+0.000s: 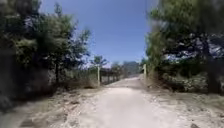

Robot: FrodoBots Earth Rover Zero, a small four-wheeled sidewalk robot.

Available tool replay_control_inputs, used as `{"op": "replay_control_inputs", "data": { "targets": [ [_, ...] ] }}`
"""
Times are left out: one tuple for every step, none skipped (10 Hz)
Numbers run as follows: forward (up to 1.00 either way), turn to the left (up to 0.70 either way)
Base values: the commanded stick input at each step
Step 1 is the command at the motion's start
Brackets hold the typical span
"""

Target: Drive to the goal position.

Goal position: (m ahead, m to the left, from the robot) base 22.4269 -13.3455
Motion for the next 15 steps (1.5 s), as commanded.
{"op": "replay_control_inputs", "data": {
  "targets": [
    [0.7,0.0],
    [0.7,0.0],
    [0.7,0.0],
    [0.7,0.0],
    [0.7,0.0],
    [0.7,0.0],
    [0.7,0.0],
    [0.7,0.0],
    [0.7,0.0],
    [0.7,0.0],
    [0.7,0.0],
    [0.7,0.0],
    [0.7,0.0],
    [0.7,0.0],
    [0.7,0.0]
  ]
}}
